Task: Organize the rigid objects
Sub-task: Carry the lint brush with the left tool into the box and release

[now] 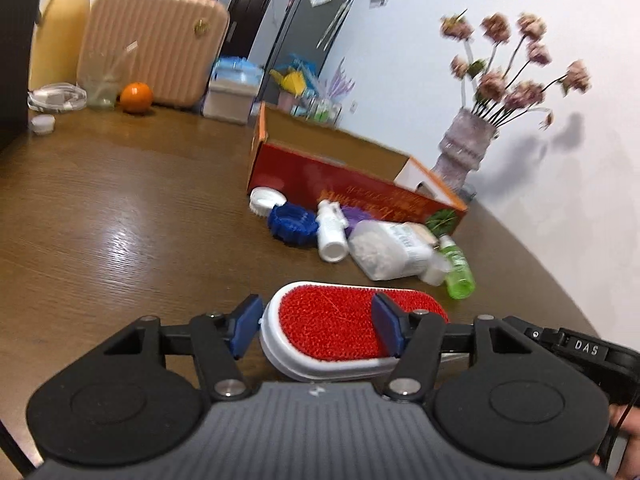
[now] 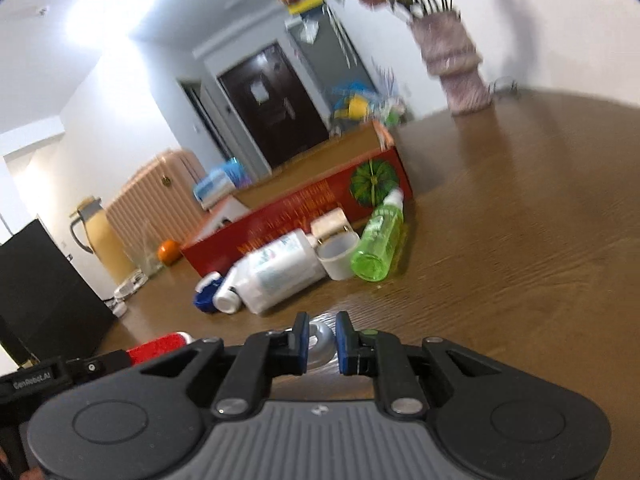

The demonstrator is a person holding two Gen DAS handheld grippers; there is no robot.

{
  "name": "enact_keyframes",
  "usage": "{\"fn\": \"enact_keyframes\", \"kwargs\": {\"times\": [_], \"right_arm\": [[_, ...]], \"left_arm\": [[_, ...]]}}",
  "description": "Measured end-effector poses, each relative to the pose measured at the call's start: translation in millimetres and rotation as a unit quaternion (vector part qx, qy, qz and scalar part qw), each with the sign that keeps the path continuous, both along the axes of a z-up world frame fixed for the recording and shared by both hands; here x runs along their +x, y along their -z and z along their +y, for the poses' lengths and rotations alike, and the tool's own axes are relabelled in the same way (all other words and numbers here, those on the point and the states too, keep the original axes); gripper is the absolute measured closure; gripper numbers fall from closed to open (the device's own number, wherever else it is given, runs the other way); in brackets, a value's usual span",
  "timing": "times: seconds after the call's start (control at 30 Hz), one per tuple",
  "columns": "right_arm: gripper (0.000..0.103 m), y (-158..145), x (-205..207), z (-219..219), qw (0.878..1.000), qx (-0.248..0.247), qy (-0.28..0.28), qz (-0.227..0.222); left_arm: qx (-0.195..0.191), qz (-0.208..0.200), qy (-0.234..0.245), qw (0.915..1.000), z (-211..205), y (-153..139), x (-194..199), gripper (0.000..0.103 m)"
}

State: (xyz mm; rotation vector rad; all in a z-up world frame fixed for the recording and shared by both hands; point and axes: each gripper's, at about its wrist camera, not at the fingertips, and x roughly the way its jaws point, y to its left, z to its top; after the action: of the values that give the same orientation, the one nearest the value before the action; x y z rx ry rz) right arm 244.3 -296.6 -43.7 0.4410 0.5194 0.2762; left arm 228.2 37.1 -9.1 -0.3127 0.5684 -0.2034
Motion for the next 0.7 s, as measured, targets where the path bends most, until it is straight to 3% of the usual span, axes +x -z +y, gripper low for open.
{"fn": "enact_keyframes", "kwargs": {"times": [0.13,0.27,0.37,0.57,0.7], "right_arm": [[0.089,-24.5,-37.4,4.8,0.998,-0.038,0.001,-0.044],[0.089,-47.8,-64.7,-8.6,0.996,-0.025,0.015,-0.083],[0.089,-52.7,-71.4,-15.3,0.996,-0.021,0.021,-0.088],[0.089,-59.8,-53.2,-21.9,0.995,-0.023,0.030,-0.090],[0.089,-73.9,-6.0,-20.3,0.994,-0.031,0.021,-0.101]], "left_arm": [[0.007,-0.054,0.004,0.9985,-4.9,-24.2,-32.5,0.043],[-0.010,-0.083,0.017,0.9963,-10.0,-42.2,-52.8,0.046],[-0.015,-0.090,0.020,0.9956,-16.2,-48.1,-56.6,0.048],[-0.023,-0.089,0.016,0.9956,-21.2,-60.6,-29.8,0.050],[-0.018,-0.103,0.008,0.9945,-22.5,-76.1,19.1,0.050]]}}
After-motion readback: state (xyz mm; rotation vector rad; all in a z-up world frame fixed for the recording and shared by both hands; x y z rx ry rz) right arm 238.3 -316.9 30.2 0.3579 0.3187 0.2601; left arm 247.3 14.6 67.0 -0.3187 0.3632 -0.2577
